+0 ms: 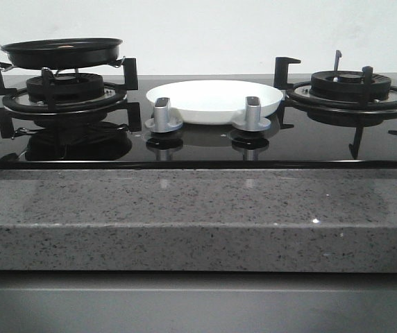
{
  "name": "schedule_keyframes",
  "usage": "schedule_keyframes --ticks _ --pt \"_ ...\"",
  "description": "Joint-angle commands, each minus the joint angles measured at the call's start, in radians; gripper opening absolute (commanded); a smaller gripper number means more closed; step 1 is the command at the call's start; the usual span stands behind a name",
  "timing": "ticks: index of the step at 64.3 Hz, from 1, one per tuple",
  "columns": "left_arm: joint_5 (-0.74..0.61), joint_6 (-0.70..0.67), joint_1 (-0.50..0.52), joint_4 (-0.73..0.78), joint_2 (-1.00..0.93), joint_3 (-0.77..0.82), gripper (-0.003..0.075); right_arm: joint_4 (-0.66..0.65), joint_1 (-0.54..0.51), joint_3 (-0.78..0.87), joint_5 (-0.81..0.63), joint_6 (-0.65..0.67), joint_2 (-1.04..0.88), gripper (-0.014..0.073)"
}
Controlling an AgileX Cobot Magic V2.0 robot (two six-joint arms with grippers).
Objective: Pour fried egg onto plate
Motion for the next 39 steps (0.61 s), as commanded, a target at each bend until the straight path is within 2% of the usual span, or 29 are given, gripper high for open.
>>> schedule_keyframes --ticks 1,10,24,39 --pt "-0.087 -0.005 -0.007 0.000 0.011 -0.036 0.0627 -0.011 -0.006 -0.036 -0.086 -0.009 0.013 0.0659" --pt "-0.087 -0.005 -0.007 0.000 0.011 -0.036 0.0627 -0.011 -0.006 -0.036 -0.084 -0.009 0.013 0.0654" --pt "-0.087 -0.005 -0.007 0.000 0.011 -0.036 0.0627 0.076 -0.006 -0.036 -0.090 -0.009 0.035 0.0654" --pt "-0.087 -0.005 -0.007 0.000 0.011 -0.036 0.0627 0.163 -0.003 -0.108 -0.079 -0.009 0.243 0.0654"
